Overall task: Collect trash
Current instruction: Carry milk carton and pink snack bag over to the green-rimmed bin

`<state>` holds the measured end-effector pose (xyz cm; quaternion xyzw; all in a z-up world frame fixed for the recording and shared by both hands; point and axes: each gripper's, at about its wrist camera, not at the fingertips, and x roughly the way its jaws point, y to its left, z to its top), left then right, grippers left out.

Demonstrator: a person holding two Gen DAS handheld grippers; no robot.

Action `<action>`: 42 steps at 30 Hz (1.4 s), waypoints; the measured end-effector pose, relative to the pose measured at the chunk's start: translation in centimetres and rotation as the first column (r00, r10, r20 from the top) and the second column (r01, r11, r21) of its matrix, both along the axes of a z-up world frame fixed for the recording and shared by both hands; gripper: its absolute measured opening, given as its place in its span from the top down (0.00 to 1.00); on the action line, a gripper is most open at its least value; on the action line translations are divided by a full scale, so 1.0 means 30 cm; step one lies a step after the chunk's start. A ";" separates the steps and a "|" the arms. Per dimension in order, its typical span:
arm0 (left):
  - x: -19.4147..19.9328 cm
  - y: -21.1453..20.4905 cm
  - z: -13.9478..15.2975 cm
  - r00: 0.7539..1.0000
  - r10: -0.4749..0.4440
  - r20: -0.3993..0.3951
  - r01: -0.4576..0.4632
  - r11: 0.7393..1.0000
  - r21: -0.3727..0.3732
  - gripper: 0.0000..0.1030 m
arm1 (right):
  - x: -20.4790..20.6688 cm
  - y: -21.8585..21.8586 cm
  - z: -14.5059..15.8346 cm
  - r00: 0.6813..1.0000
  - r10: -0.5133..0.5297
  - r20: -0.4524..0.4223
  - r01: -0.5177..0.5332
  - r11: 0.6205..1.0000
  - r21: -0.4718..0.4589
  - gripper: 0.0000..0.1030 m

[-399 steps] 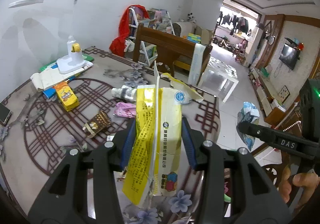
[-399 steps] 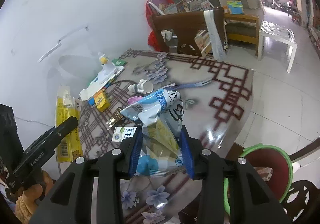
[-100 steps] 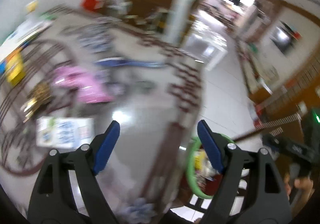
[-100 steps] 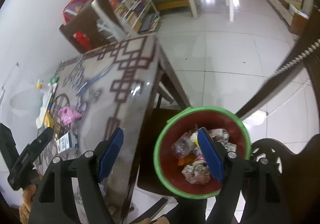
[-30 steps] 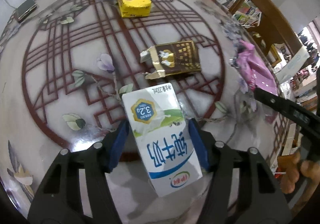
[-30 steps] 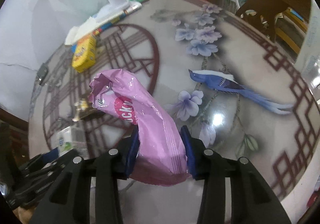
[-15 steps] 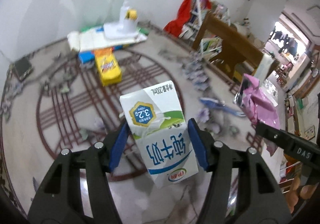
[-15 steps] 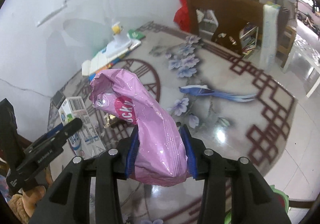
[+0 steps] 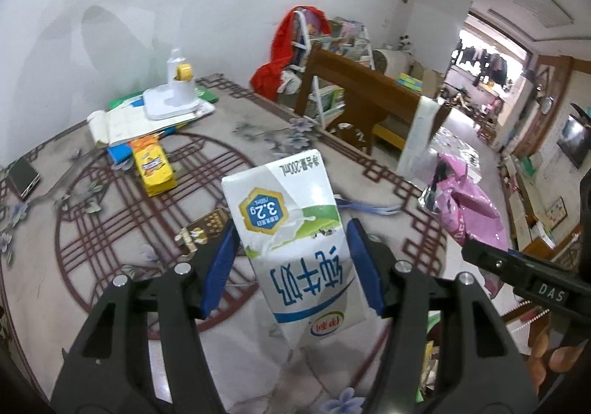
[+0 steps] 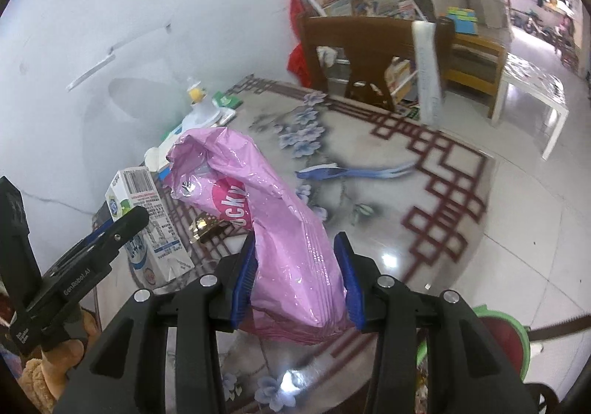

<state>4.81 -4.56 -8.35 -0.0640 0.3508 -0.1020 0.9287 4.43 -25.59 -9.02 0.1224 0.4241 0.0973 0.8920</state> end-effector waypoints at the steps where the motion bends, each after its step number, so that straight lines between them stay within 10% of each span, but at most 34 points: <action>1: -0.006 -0.008 0.002 1.000 -0.008 0.003 0.008 1.000 0.000 0.44 | -0.017 -0.016 0.003 1.000 -0.013 0.001 0.013 1.000 0.002 0.60; 29: -0.123 -0.346 0.062 0.953 -0.302 0.035 0.301 0.953 0.028 0.44 | -0.314 -0.350 0.006 0.944 -0.331 -0.002 0.330 0.941 0.069 0.60; 42: -0.188 -0.626 -0.036 0.846 -0.530 -0.059 0.531 0.848 0.000 0.44 | -0.448 -0.542 -0.074 0.847 -0.524 -0.090 0.528 0.849 0.027 0.60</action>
